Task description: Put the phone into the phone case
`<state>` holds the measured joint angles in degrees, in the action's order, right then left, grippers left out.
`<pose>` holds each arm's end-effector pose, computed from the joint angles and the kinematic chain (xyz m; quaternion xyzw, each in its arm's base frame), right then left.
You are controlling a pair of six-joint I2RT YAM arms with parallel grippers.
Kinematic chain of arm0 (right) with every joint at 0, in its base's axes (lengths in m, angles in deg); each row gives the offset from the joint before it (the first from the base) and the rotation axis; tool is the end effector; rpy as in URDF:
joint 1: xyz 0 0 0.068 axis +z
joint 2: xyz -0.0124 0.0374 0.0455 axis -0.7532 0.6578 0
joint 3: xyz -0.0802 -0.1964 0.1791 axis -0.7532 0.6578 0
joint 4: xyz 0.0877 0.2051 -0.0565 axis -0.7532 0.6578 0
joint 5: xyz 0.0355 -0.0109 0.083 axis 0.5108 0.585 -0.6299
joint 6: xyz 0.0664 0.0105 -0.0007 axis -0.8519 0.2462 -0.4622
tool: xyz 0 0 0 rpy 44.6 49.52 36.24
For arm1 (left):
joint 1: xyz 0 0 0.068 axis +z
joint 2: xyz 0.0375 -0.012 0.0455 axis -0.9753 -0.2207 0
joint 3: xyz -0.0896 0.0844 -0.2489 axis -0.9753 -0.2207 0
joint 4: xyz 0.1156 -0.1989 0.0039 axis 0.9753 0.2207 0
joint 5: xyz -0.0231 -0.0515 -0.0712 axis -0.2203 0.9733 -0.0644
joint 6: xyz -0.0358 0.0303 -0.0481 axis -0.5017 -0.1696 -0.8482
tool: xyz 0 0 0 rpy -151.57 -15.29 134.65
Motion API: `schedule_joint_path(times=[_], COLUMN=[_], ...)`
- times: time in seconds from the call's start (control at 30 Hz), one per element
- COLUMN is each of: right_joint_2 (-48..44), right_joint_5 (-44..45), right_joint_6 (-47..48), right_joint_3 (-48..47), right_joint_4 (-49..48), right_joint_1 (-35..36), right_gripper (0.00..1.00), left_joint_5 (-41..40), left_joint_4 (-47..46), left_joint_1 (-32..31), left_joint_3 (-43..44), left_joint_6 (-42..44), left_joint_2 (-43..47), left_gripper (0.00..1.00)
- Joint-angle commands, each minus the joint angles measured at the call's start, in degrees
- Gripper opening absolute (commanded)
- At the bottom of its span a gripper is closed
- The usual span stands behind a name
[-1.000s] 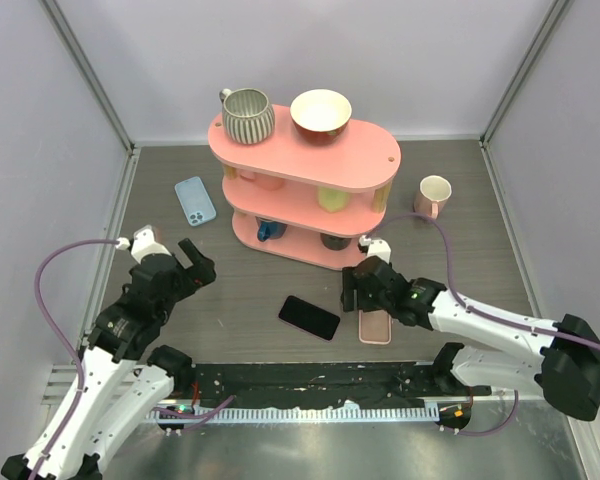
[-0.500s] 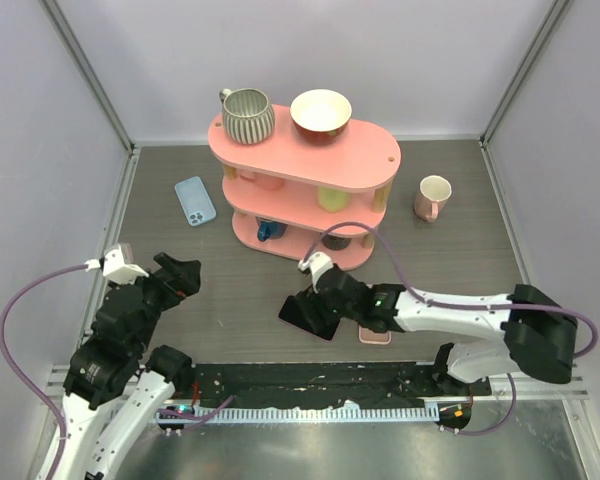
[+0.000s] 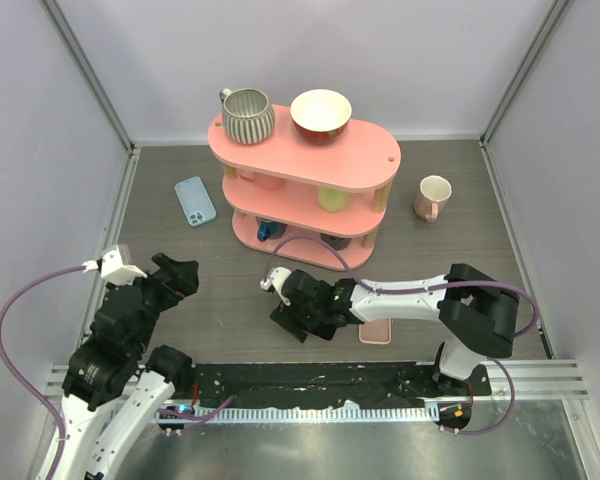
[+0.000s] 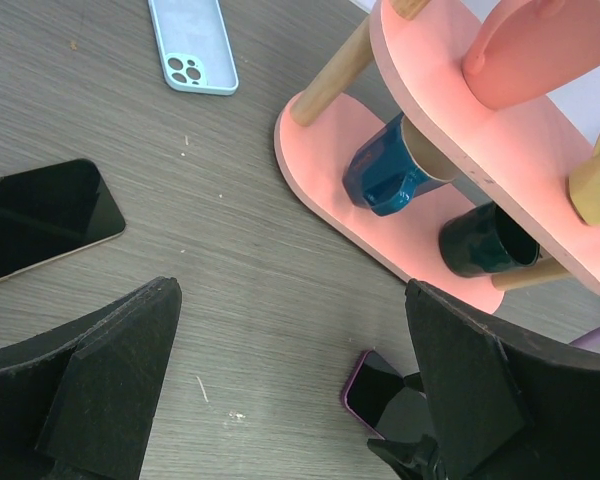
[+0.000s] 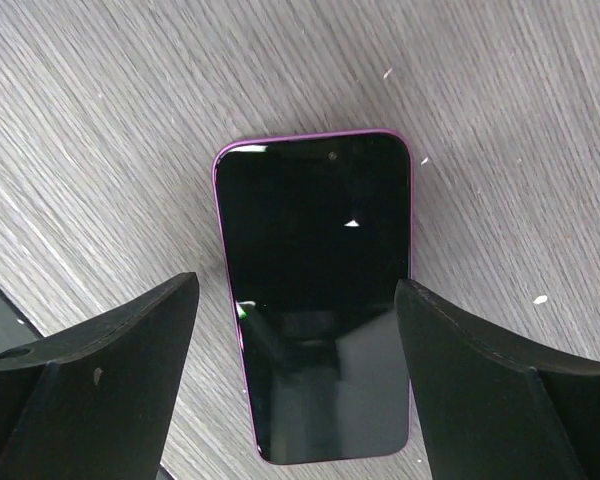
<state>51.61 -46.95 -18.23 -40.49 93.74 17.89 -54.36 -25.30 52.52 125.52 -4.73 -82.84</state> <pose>0.1271 0.2807 0.1828 -0.4761 0.8214 0.1361 0.2830 0.0416 0.0037 0.2966 -0.2298 0.7697 -0.1811 0.5674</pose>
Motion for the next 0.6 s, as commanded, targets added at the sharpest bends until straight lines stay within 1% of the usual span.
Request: schedule_joint_path(times=[0.0, 0.17, 0.37, 0.5, 0.57], right_joint_2=[-0.4, -2.0, -1.7, -2.6, -2.8], right_joint_5=[0.2, 0.2, 1.5, 2.3, 2.3], right_joint_6=[2.1, 2.9, 4.2, 4.2, 5.7], right_joint_3=[-1.7, -1.0, -2.6, -2.4, -2.6], right_joint_4=[2.2, 3.6, 7.0, 7.0, 7.2], right_joint_1=[0.6, 0.7, 0.6, 0.7, 0.7], right_gripper=[0.86, 0.88, 0.88, 0.88, 0.88], left_joint_5=[-1.0, -0.8, 0.1, 0.3, 0.4], left_joint_4=[-0.8, -1.2, -1.6, -1.7, -1.8], left_joint_1=[0.2, 0.2, 0.2, 0.2, 0.2], left_joint_3=[1.6, 1.3, 1.2, 1.2, 1.2], left_joint_6=[0.2, 0.2, 0.5, 0.5, 0.5], left_joint_2=[-0.5, -0.4, -0.5, -0.5, -0.4], left_gripper=[1.00, 1.00, 1.00, 1.00, 1.00])
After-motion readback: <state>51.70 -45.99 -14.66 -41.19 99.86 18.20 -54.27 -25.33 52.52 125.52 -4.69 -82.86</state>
